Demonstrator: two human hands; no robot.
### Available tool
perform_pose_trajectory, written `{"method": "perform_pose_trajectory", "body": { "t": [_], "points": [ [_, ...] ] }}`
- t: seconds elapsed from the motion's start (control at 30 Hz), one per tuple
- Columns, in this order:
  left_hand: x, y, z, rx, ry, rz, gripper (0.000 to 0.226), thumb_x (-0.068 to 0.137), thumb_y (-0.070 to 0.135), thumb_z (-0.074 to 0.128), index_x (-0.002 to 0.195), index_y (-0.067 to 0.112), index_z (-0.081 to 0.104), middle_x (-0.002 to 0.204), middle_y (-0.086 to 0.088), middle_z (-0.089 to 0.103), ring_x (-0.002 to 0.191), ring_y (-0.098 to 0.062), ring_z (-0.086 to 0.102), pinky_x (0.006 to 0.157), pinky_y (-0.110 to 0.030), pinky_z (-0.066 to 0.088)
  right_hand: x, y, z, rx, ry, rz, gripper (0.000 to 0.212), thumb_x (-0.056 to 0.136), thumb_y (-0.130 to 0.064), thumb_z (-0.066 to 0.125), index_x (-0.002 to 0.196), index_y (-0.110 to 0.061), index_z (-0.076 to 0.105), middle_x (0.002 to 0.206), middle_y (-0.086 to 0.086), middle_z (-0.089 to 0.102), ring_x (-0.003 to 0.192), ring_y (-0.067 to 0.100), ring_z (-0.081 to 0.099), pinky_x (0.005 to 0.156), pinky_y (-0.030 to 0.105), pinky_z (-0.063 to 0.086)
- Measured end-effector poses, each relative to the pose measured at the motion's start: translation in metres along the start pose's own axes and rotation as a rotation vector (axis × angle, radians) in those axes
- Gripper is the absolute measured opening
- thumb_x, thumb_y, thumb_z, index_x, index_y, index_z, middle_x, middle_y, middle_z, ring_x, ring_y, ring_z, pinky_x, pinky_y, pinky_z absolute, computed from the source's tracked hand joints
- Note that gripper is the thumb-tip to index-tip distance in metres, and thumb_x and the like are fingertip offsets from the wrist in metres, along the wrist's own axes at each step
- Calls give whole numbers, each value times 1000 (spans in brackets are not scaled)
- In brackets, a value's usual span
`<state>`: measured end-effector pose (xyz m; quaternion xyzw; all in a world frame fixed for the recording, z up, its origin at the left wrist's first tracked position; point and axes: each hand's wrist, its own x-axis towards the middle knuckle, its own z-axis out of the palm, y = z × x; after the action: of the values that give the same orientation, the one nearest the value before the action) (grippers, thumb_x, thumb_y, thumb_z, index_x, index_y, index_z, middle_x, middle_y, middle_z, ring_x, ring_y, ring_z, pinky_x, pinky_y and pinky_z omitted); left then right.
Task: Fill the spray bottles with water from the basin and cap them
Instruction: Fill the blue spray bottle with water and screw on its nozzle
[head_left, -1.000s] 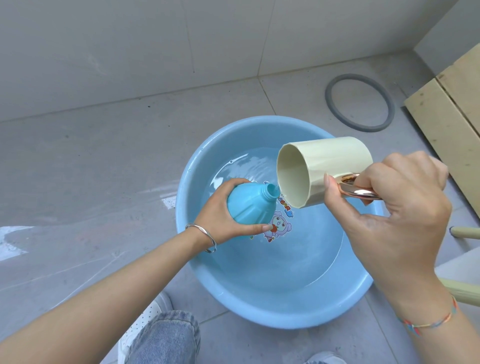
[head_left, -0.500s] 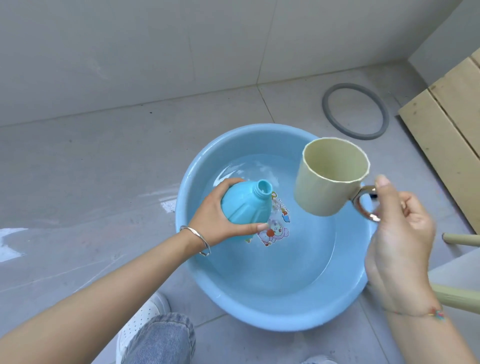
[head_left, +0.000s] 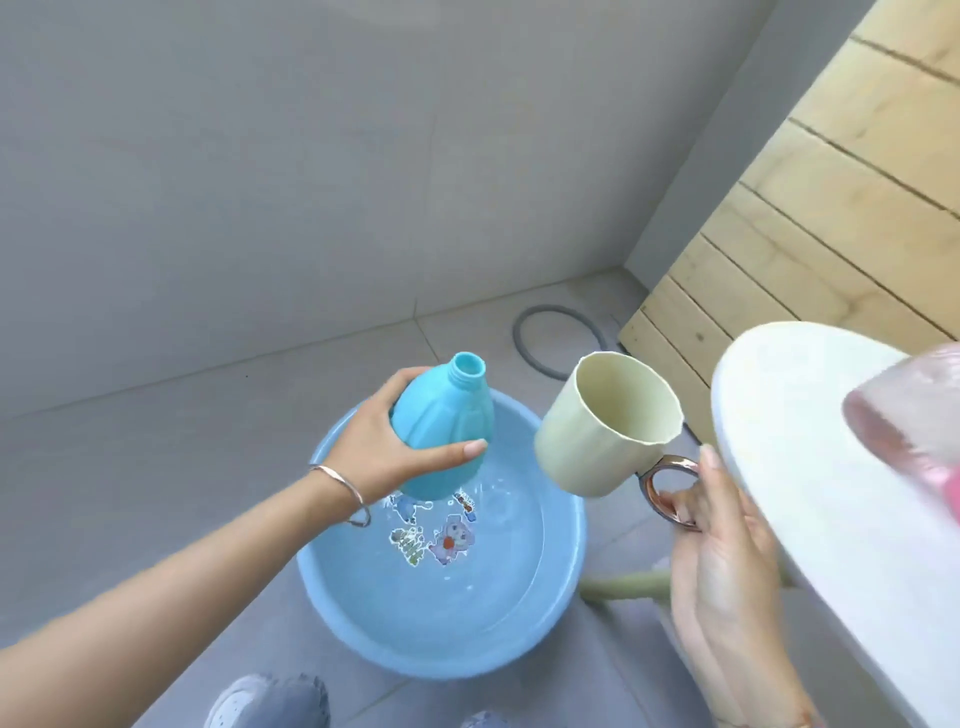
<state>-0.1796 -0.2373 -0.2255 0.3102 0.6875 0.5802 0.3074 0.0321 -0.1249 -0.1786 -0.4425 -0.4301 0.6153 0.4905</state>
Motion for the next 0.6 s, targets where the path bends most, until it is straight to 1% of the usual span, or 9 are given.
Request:
{"method": "perform_pose_trajectory", "body": {
  "t": [0.03, 0.07, 0.1, 0.17, 0.23, 0.3, 0.4, 0.5, 0.6],
  "points": [
    [-4, 18, 6, -5, -12, 21, 73, 40, 56, 82, 107, 42, 56, 96, 22, 66, 84, 6, 64, 65, -8, 48, -2, -21, -6, 11, 10, -26, 35, 95, -25, 53, 61, -21, 45, 50, -11, 31, 54, 6, 36, 69, 27, 41],
    [-6, 29, 10, -17, -20, 21, 73, 40, 56, 82, 107, 41, 57, 95, 20, 67, 82, 5, 64, 64, -9, 48, -2, -35, -12, 13, 16, -40, 36, 96, -26, 52, 62, -20, 41, 51, -10, 29, 54, 7, 35, 62, 24, 43],
    [-9, 43, 16, -25, -31, 34, 74, 39, 55, 82, 107, 40, 58, 94, 18, 68, 80, 5, 65, 63, -10, 48, -2, -51, -20, 29, 24, -60, 37, 96, -25, 52, 62, -21, 39, 52, -10, 28, 55, 8, 34, 61, 21, 41],
    [-14, 66, 29, -30, -60, 57, 74, 39, 55, 83, 107, 39, 58, 91, 19, 69, 78, 5, 65, 62, -10, 48, 5, -70, -39, 88, 35, -90, 38, 97, -21, 51, 63, -21, 35, 50, -11, 26, 54, 7, 30, 67, 22, 32],
    [-20, 90, 45, -45, -77, 78, 73, 42, 51, 86, 108, 38, 58, 90, 19, 69, 78, 6, 65, 62, -8, 47, 13, -87, -60, 142, 62, -81, 37, 97, -18, 51, 64, -23, 33, 51, -10, 23, 53, 8, 27, 66, 23, 28],
    [-23, 106, 59, -63, -80, 88, 70, 47, 48, 85, 111, 38, 58, 92, 19, 69, 79, 6, 65, 62, -8, 47, 22, -93, -77, 131, 92, -63, 35, 95, -17, 54, 67, -24, 35, 51, -10, 23, 54, 10, 26, 65, 24, 27],
    [-32, 130, 82, -66, -109, 113, 74, 43, 57, 83, 111, 40, 58, 94, 18, 70, 85, 1, 67, 67, -13, 51, 30, -102, -102, 85, 147, -68, 29, 92, -14, 57, 69, -22, 41, 50, -12, 24, 55, 10, 25, 64, 24, 27],
    [-40, 148, 102, -58, -137, 143, 71, 43, 59, 82, 108, 40, 59, 94, 17, 70, 85, -2, 68, 68, -17, 52, 38, -101, -121, 48, 232, -66, 33, 87, -14, 62, 63, -24, 42, 49, -14, 27, 58, 11, 26, 64, 25, 25],
    [-50, 158, 121, -39, -174, 176, 76, 42, 59, 82, 111, 38, 58, 98, 15, 70, 87, -3, 68, 68, -18, 54, 41, -95, -135, 32, 298, -36, 36, 88, -15, 61, 58, -25, 43, 48, -15, 33, 59, 11, 28, 63, 24, 24]
  ]
}}
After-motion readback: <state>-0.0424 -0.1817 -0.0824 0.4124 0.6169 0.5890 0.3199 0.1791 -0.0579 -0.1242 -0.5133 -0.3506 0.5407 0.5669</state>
